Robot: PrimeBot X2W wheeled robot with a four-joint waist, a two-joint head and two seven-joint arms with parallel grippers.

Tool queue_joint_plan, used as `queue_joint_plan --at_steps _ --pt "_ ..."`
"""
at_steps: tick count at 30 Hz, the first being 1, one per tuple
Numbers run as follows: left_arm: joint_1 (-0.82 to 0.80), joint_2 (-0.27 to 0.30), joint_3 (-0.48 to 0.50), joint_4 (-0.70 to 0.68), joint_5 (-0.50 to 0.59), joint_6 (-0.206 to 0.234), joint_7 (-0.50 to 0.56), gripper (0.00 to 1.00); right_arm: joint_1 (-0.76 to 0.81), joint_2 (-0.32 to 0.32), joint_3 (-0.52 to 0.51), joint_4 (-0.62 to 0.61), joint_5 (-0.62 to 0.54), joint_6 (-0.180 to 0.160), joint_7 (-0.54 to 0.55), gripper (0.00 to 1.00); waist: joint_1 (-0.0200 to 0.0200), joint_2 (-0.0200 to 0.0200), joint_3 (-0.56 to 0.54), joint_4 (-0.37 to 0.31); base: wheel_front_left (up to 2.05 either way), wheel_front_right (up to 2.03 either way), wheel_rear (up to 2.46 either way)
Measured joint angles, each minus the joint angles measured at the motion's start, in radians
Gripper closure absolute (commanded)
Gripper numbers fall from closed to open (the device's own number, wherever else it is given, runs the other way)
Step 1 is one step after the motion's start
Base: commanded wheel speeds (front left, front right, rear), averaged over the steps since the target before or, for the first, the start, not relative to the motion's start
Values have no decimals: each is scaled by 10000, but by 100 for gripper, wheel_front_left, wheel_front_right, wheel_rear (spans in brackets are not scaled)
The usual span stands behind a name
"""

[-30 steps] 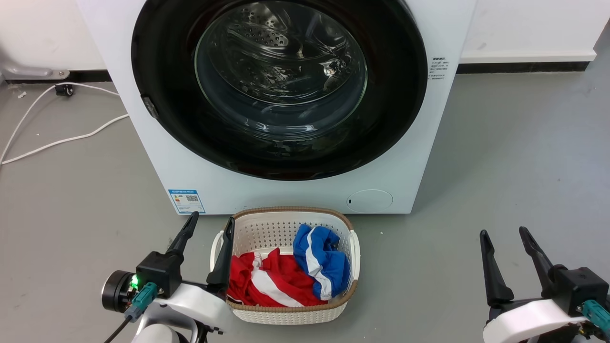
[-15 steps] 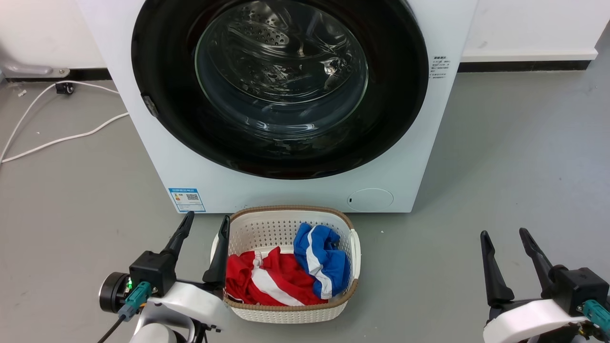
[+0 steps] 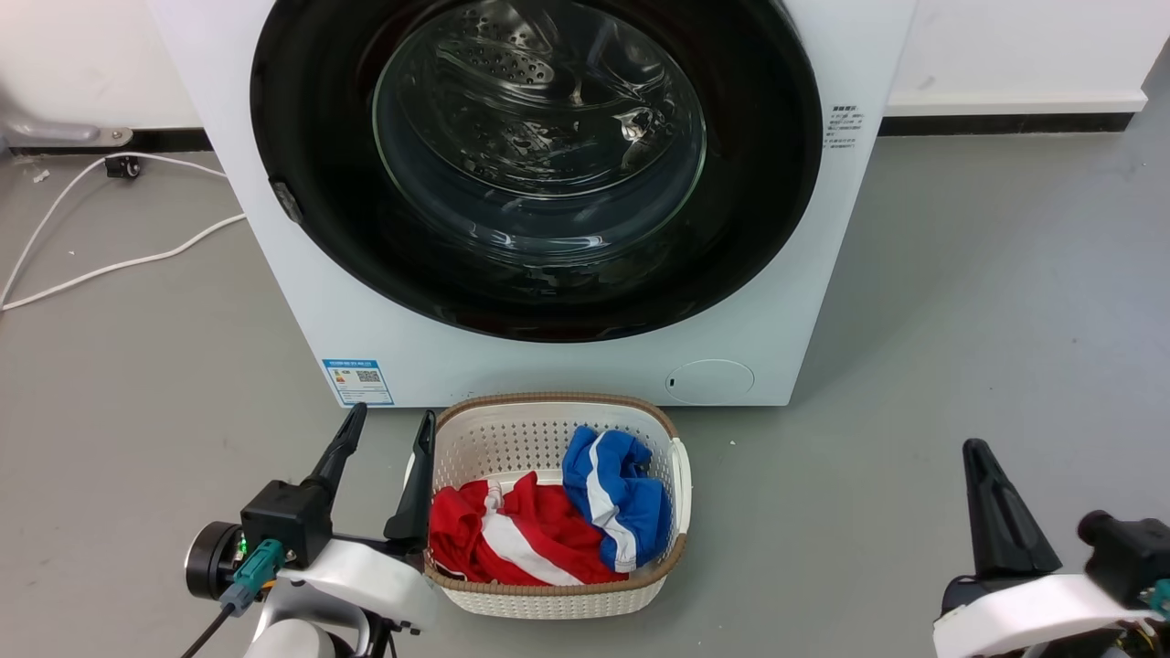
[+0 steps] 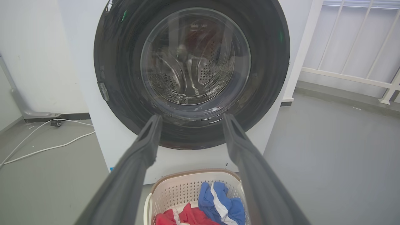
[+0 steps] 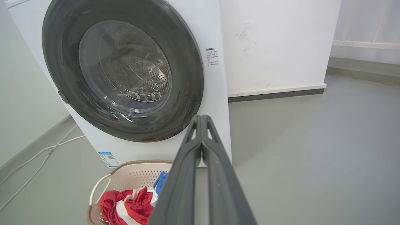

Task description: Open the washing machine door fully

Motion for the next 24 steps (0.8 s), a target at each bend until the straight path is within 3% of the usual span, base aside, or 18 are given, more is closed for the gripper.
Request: queue_joint_plan --at_steps 6,9,14,18,24 --pt "3 6 38 -40 -12 0 0 0 -105 2 -232 251 2583 -2 -27 100 0 0 13 -44 0 0 0" --pt "3 -2 67 -52 -12 -13 0 0 -254 4 -268 431 4899 -2 10 100 0 0 24 -59 0 0 0" --pt "-2 -54 153 -75 -21 -15 0 0 -629 13 -445 708 9728 -2 54 100 0 0 97 -60 0 0 0" --pt "-48 -90 228 -127 -84 -15 0 0 -1103 12 -1005 932 12617 -2 -77 100 0 0 214 -54 0 0 0" --pt "-358 -155 249 -242 -84 -15 0 0 -2053 -161 -2163 1256 15095 -4 257 100 0 0 611 -11 0 0 0"
